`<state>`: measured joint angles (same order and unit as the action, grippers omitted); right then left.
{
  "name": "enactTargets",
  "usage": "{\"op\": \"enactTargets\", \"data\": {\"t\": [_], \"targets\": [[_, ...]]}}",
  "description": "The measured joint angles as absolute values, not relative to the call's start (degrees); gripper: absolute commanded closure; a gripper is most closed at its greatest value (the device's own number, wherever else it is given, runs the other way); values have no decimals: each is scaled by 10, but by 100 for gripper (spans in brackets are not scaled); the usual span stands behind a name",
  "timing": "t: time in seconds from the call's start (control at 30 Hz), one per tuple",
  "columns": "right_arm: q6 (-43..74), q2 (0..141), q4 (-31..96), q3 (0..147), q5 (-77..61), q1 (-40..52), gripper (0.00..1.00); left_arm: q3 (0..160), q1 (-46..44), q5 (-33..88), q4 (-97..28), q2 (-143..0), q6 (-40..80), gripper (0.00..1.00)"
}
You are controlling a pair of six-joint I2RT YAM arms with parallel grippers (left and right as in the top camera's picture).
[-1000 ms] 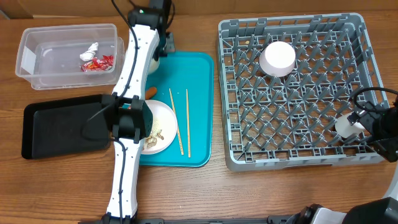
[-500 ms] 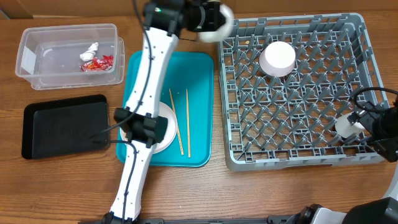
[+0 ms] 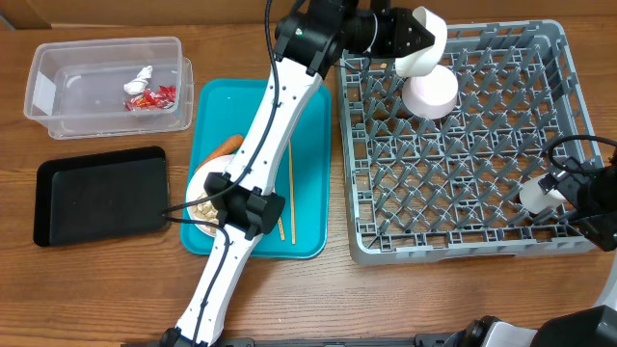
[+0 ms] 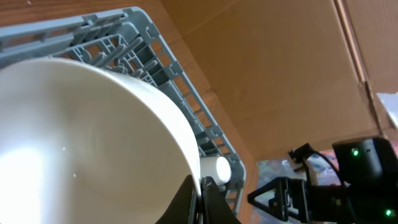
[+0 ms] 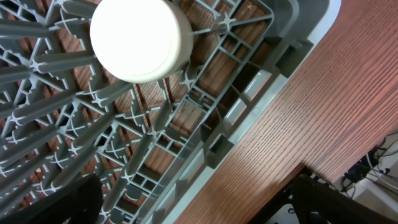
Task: Sort waste into correct bins and load items into the dishwasher
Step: 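Carry the white bowl over the rack beside the first bowl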
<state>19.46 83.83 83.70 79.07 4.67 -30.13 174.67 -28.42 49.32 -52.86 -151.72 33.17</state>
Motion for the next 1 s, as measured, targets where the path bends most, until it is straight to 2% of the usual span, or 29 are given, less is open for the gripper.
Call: {"op": "enactTargets", "data": {"t": [0.47, 1.0], "targets": [[194, 838, 837, 791, 46, -301, 0, 1596, -282, 490, -490, -1517, 477, 96], [194, 838, 837, 791, 47, -301, 0, 1596, -254, 472, -592, -1503, 463, 96]]}}
